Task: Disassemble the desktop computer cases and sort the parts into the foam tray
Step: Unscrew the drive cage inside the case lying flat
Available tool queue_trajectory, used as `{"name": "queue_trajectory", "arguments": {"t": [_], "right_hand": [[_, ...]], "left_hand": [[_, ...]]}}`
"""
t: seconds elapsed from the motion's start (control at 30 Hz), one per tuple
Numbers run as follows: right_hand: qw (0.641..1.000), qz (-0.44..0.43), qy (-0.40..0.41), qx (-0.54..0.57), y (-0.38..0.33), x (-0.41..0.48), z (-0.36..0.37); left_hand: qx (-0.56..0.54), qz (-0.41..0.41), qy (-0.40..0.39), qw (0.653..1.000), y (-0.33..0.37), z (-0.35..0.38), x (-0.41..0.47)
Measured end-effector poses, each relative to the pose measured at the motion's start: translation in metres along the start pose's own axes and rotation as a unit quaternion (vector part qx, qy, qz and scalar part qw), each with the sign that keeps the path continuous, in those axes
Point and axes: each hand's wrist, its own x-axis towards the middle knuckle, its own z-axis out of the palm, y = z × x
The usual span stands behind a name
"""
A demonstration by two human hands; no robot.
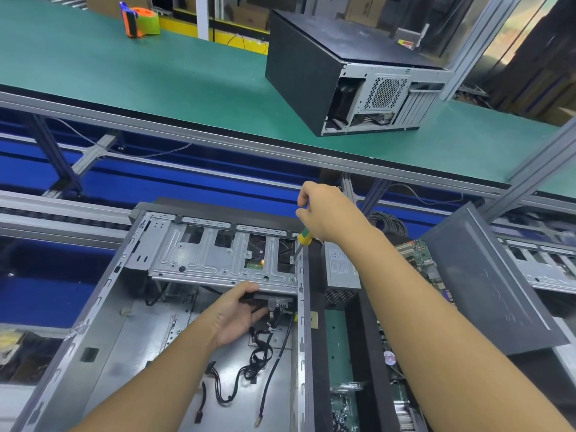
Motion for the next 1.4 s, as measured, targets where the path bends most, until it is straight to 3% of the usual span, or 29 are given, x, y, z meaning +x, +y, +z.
{"name": "queue_trajectory", "arguments": {"t": [0.1,0.17,0.23,0.3,0.4,0.63,0.87,1.03,1.23,1.4], "right_hand": [[1.000,-0.002,-0.007,0.007,0.000,0.000,0.000],[1.000,-0.004,-0.007,0.016,0.001,-0.001,-0.001],[0.999,-0.005,-0.007,0.031,0.001,-0.002,-0.001],[0.999,-0.004,0.003,0.051,0.000,-0.005,-0.004],[0.997,-0.009,0.045,0.070,-0.003,-0.009,-0.011],[0.989,0.013,0.104,0.100,0.007,-0.025,-0.030],[0.983,0.025,0.126,0.133,0.025,-0.045,-0.032],[0.979,0.012,0.138,0.148,0.031,-0.049,-0.034],[0.976,0.008,0.154,0.155,0.035,-0.050,-0.028],[0.975,0.016,0.146,0.165,0.038,-0.052,-0.024]], "left_hand": [[0.216,-0.057,0.051,0.973,0.007,0.002,-0.020],[0.445,-0.092,0.062,0.889,0.016,0.008,-0.043],[0.584,-0.060,0.048,0.808,0.026,0.019,-0.059],[0.636,0.048,0.067,0.767,0.038,0.041,-0.063],[0.683,0.229,0.141,0.679,0.054,0.078,-0.044],[0.801,0.193,0.115,0.555,0.061,0.105,0.011],[0.821,0.187,0.123,0.526,0.055,0.107,0.029],[0.802,0.190,0.122,0.554,0.059,0.108,0.035],[0.858,0.148,0.094,0.482,0.062,0.121,0.037],[0.876,0.115,0.060,0.465,0.063,0.125,0.041]]}}
